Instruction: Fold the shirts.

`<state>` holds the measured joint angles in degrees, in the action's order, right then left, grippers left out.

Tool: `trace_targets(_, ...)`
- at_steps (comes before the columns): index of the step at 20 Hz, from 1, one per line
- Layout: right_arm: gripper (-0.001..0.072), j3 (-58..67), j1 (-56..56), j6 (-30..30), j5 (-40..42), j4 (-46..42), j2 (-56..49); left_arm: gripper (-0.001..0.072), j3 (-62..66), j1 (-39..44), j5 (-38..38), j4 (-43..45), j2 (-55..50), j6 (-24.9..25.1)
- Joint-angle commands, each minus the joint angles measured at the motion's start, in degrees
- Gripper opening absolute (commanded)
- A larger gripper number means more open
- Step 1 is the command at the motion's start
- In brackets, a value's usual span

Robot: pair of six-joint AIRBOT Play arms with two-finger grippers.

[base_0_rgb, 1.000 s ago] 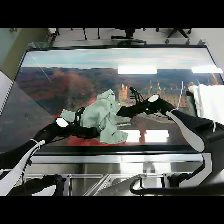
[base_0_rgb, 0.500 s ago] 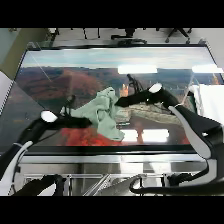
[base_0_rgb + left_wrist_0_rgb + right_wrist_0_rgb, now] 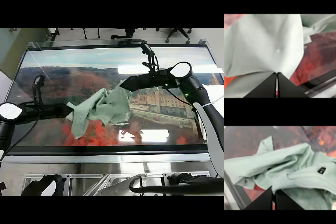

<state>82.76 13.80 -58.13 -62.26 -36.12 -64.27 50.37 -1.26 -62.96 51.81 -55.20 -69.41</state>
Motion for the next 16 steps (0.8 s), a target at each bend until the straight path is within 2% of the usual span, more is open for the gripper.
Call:
trace_targets(1,0.0020,-4.37,-0.09,-2.99,-1.88,-3.87,0.68,0.0010,-5.99,-0.83,0.83,1.09,-2.69,1.36)
trace_targets(2,0.0020,-5.97,-0.11,-3.04,-1.88,-4.04,0.68,0.0138,-6.95,-1.11,0.66,1.11,-4.39,1.33)
trace_targets(3,0.0020,-7.10,-0.13,-3.04,-1.88,-4.20,0.68,0.0532,-6.69,-1.70,-0.96,1.03,-6.08,1.27)
trace_targets(4,0.0020,-7.69,-0.13,-3.23,-1.90,-4.83,0.68,0.0704,-5.46,-2.78,-4.28,1.01,-7.74,0.83)
trace_targets(7,0.0020,-7.76,-0.20,-5.51,-2.64,-9.88,0.70,0.0703,-1.25,-8.24,-16.70,1.49,-9.44,3.10)
trace_targets(13,0.0020,-7.76,-0.31,-5.53,-2.51,-11.76,0.46,0.0703,-10.64,-26.21,-11.56,4.35,-2.16,3.69)
trace_targets(16,0.0020,-7.76,-0.37,-4.87,-2.08,-11.69,0.26,0.0703,-17.11,-30.10,-9.44,-2.10,-3.39,7.78)
